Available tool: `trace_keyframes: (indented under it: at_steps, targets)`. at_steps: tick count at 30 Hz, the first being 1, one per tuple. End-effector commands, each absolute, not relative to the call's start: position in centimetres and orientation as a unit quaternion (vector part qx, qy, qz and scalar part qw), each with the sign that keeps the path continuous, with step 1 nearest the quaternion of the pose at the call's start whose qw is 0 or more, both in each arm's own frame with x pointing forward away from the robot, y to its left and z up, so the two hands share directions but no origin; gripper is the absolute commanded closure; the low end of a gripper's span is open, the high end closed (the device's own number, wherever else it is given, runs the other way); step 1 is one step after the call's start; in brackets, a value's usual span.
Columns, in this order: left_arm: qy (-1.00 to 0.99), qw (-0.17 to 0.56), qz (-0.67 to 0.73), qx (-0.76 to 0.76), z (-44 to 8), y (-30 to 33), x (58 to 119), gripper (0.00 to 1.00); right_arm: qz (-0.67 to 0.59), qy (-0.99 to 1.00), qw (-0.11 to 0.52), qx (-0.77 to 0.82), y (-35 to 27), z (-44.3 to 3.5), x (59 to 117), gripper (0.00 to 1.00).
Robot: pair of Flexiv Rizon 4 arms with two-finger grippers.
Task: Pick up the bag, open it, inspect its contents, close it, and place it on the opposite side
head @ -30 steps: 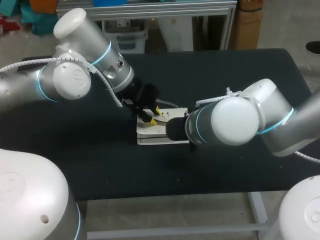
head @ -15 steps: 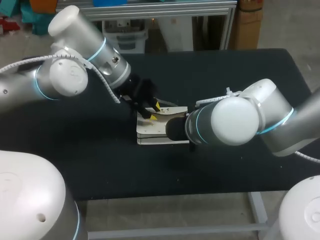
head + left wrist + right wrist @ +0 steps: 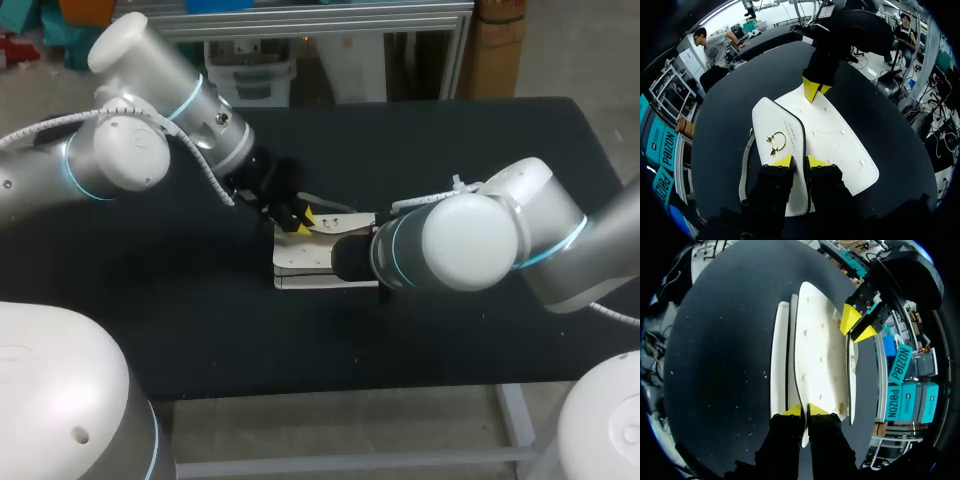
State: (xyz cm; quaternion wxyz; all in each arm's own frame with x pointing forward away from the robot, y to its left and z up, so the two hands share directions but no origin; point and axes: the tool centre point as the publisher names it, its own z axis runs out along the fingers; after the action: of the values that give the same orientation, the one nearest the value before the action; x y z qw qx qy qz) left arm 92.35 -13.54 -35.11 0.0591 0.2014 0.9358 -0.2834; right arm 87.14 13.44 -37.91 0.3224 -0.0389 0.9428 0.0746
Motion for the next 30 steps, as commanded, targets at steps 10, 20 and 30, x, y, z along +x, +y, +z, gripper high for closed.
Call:
trace_keyframes:
  at_steps: [10,20,30]
  targets:
    - [0.944,0.062,-0.259,0.194,-36.1,-13.7,92.1,1.0,0.08,0.928,0.361,-0.037,13.3,-38.4,87.0,1.0]
    - [0.942,0.001,-0.244,0.229,-38.6,-13.9,90.4,1.0,0.08,0.928,0.361,-0.037,13.3,-38.4,87.0,1.0]
    - [0.948,0.009,-0.233,0.217,-38.4,-13.2,90.8,0.62,0.08,0.928,0.361,-0.037,13.3,-38.4,87.0,1.0]
